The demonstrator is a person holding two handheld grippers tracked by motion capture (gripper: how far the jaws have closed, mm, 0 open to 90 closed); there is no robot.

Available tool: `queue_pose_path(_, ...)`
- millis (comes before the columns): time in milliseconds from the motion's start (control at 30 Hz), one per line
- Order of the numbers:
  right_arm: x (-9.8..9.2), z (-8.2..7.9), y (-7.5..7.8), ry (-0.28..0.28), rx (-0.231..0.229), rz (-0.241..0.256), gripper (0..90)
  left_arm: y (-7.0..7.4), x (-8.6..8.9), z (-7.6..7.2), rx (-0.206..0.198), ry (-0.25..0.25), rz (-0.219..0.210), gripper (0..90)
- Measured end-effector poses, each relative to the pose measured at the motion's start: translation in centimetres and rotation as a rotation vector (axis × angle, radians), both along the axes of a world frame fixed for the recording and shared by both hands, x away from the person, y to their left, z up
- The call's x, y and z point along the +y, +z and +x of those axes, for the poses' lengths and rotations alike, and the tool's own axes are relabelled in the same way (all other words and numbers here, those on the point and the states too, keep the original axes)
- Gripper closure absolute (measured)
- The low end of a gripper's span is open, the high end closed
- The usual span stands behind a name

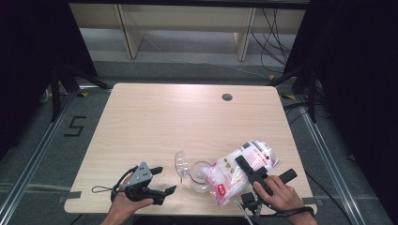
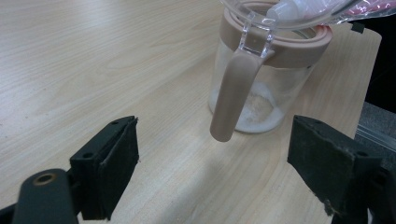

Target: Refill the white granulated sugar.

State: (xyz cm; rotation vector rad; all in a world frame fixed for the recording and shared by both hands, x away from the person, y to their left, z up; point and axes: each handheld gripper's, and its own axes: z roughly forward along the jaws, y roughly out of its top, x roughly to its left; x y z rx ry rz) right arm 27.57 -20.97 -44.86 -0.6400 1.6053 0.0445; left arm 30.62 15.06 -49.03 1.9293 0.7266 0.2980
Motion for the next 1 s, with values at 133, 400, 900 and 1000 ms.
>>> queue_pose_path(133, 0.08, -0.05, 0.10, 0.003, -0.001, -0.009, 53.0, -0.01, -0.07, -0.03, 0.000, 0.003, -0.010, 15.9)
queue_pose_path(400, 0.18, -0.10, -0.01, 0.004, -0.001, -0.013, 53.2, -0.07, -0.11, -0.01, 0.003, -0.001, -0.017, 15.9)
queue_pose_path(900, 0.05, -0.13, 0.03, 0.001, -0.010, -0.007, 53.6, -0.07, -0.10, 0.01, 0.003, -0.001, -0.017, 16.0)
queue_pose_path(1000, 0.06, -0.14, 0.00, 0.001, -0.010, -0.010, 53.7, -0.04, -0.10, -0.05, 0.003, 0.003, -0.013, 15.9)
